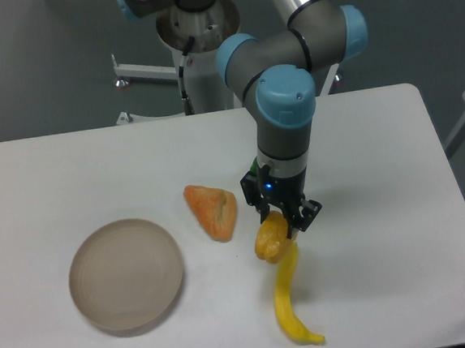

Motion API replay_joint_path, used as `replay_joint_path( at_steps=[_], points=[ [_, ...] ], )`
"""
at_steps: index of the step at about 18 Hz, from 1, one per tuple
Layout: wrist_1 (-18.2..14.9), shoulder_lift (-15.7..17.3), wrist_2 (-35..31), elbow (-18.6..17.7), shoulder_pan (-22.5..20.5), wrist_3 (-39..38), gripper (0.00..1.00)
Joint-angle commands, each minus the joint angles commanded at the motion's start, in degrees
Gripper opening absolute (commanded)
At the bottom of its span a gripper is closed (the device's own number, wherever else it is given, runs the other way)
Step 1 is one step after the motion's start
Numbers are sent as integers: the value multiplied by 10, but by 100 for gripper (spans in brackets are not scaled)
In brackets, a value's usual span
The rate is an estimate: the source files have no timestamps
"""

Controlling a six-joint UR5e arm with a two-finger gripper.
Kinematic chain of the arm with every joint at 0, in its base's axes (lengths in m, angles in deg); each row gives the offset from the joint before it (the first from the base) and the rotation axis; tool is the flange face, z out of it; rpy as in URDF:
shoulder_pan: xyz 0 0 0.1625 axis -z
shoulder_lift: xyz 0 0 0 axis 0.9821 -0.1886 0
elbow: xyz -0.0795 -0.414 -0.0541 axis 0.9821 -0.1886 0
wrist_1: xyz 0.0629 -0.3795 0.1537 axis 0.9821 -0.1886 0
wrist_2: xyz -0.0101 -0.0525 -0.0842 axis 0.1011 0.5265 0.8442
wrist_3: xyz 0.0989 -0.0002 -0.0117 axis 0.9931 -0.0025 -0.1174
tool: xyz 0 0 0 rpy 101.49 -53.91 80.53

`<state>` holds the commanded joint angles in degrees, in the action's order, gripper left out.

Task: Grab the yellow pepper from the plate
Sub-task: 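Lift the yellow pepper off the plate and carry it toward the banana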

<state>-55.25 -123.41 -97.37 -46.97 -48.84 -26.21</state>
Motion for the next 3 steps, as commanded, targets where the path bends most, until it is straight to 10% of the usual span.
replay_joint_path(
  at_steps=[3],
  points=[
    [1,0,1,0,1,-1,41]
  ],
)
